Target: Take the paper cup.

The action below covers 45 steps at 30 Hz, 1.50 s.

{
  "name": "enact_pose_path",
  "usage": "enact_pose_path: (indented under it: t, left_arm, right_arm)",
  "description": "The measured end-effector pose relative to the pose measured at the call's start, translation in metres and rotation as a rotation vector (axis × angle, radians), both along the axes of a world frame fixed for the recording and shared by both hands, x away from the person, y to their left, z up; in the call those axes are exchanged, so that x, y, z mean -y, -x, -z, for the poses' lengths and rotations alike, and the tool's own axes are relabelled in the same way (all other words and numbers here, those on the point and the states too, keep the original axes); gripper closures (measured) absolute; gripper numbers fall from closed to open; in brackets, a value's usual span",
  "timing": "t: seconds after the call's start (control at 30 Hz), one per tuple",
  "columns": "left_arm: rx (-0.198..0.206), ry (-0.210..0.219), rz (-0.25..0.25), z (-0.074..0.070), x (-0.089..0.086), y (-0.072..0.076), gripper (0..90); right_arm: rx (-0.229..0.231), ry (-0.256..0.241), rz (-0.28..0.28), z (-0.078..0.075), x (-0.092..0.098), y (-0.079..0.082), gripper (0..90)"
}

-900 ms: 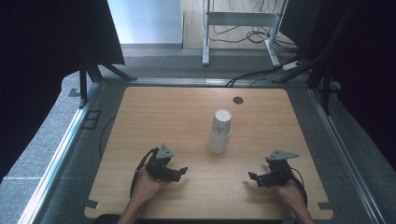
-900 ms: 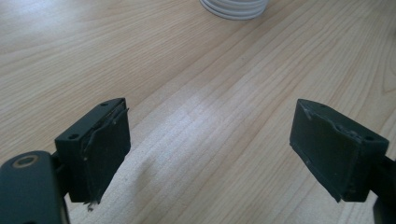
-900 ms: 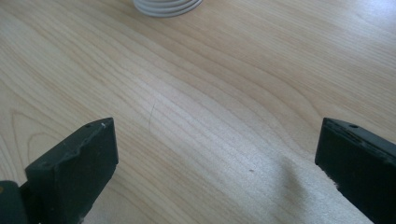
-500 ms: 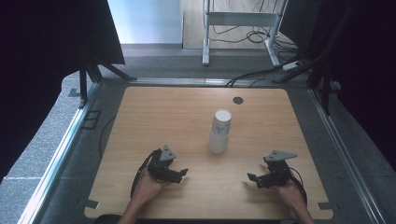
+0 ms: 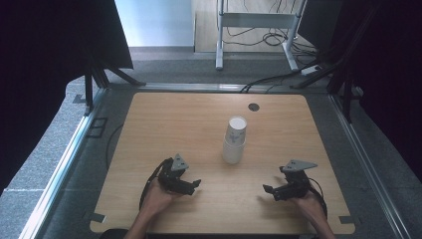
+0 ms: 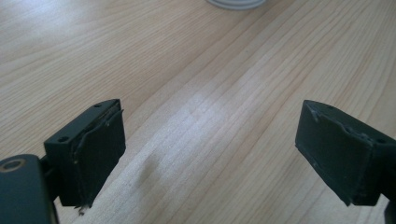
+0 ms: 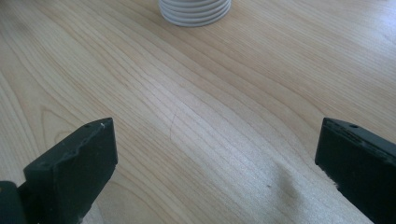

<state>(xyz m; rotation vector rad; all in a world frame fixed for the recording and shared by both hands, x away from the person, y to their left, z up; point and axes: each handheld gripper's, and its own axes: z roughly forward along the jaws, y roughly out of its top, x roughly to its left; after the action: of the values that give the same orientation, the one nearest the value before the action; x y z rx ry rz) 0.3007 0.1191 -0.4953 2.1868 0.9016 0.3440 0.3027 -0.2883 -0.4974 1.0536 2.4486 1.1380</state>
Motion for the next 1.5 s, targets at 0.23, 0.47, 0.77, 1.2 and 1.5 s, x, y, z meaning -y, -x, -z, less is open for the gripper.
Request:
enact_pose_path:
  t: [0.23, 0.47, 0.77, 1.2, 1.5]
  left_arm:
    - [0.011, 0.001, -0.002, -0.003, 0.0, -0.002, 7.6]
    - [0.022, 0.021, 0.014, -0.008, 0.004, -0.005, 7.9]
    - [0.006, 0.058, 0.041, -0.013, 0.009, -0.012, 8.0]
    - [0.025, 0.083, 0.065, -0.023, 0.018, -0.021, 6.8]
    - [0.035, 0.07, 0.079, -0.027, 0.028, -0.032, 6.7]
  right_arm:
    - [0.014, -0.022, -0.006, -0.005, 0.001, -0.001, 0.0]
    - [0.012, -0.047, -0.014, -0.01, 0.0, -0.004, 0.0]
    - [0.006, -0.06, -0.028, -0.017, -0.007, -0.008, 0.0]
    - [0.019, -0.09, -0.046, -0.036, -0.014, -0.016, 0.0]
    - [0.028, -0.085, -0.065, -0.046, -0.021, -0.023, 0.0]
